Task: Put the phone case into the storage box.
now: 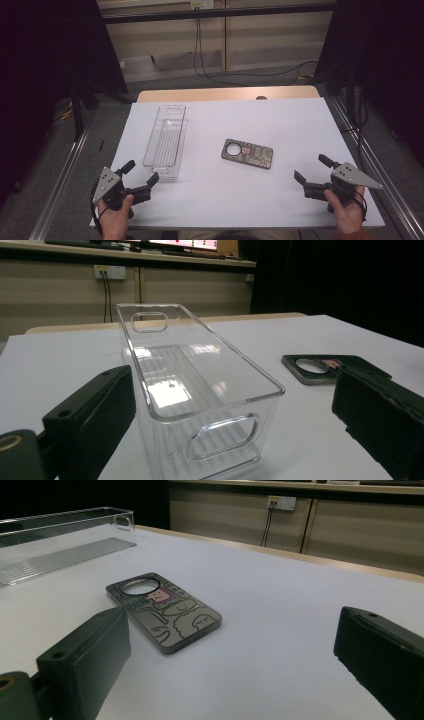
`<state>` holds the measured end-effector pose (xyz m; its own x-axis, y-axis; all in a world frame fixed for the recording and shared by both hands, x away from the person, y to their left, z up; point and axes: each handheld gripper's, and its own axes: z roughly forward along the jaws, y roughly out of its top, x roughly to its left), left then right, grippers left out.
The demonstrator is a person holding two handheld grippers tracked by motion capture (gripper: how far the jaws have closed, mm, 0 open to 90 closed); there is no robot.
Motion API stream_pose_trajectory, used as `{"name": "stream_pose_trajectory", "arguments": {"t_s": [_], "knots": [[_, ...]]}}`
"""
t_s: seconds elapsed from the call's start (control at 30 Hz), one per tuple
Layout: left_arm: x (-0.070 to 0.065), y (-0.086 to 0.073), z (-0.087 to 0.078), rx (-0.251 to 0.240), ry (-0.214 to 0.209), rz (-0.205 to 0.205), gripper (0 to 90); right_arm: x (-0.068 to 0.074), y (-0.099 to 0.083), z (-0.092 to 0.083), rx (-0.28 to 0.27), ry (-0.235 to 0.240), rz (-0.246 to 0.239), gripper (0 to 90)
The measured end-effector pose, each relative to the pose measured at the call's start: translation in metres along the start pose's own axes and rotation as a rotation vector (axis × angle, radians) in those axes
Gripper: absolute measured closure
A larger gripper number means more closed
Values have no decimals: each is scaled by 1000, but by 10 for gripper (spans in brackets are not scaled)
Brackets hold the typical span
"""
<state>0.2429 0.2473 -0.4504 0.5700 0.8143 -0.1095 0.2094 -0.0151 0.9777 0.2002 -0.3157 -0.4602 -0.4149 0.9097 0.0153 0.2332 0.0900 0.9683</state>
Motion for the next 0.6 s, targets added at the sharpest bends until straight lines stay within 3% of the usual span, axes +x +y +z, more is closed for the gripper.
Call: {"name": "stream_pose_trajectory", "arguments": {"t_s": [0.13,0.4,0.47,0.6], "knots": [[0,1,0,13,-6,19,39,-1,0,0,3,5,-3,11],[2,1,2,20,2,-17,42,0,-2,3,25,39,9,13],[3,1,3,17,-21,-34,46,-1,-3,5,35,52,6,20],[3,0,4,20,-20,-39,45,0,-3,6,49,69,16,18]]}}
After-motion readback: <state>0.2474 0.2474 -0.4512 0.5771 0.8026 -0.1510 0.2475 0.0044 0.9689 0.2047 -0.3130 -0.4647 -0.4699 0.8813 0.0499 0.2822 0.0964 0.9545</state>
